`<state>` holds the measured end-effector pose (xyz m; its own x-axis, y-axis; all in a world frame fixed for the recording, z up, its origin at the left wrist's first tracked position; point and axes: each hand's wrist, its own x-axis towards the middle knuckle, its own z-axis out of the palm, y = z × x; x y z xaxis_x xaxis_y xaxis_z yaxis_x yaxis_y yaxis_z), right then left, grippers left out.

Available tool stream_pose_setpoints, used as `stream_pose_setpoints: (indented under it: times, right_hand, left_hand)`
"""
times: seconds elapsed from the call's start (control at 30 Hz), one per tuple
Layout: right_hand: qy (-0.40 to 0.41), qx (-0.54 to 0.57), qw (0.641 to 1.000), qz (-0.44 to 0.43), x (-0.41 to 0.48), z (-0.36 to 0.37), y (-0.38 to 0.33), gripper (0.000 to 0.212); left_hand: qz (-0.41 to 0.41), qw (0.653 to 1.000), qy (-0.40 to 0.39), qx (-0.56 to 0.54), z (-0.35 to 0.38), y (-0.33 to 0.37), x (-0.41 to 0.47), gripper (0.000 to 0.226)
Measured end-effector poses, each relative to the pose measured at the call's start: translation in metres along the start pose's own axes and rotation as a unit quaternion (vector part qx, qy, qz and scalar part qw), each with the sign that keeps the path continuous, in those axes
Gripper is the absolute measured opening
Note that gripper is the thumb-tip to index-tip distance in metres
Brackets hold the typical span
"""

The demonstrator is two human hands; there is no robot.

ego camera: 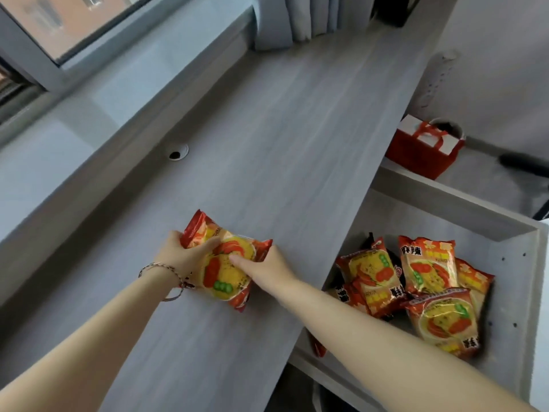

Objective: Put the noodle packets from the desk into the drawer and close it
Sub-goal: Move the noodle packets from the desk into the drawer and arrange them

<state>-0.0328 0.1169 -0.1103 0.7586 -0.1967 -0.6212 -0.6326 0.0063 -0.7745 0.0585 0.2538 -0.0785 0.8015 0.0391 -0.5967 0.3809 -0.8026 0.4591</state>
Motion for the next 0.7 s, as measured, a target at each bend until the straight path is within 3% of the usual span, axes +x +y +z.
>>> stream_pose_setpoints:
  times: [0.1,0.2,0.27,0.4,0.53,0.7]
  right_hand:
    - [0.061,0.027,0.997,0.026,-0.002,-0.009,0.005,0.065]
    - [0.08,0.068,0.994,0.031,-0.006,-0.035,0.008,0.067]
    - [0.072,0.09,0.993,0.024,-0.012,-0.056,0.008,0.064]
    - [0.1,0.122,0.988,-0.006,-0.038,-0.118,0.022,0.048]
    - [0.165,0.177,0.97,-0.016,-0.065,-0.163,0.048,0.071]
    - [0.292,0.311,0.901,0.076,-0.091,-0.217,0.117,0.074]
  left_hand:
    - [-0.016,0.994,-0.051,-0.095,0.004,0.0,-0.007,0.046]
    - [-0.097,0.963,-0.12,-0.22,0.011,0.005,-0.019,0.048]
    - [-0.107,0.938,-0.148,-0.293,0.017,0.013,-0.028,0.043]
    - [0.005,0.943,-0.182,-0.278,0.053,0.044,-0.059,0.042]
    - [0.128,0.945,-0.178,-0.243,0.093,0.062,-0.09,0.036]
    - [0.191,0.955,-0.149,-0.168,0.152,0.076,-0.12,0.029]
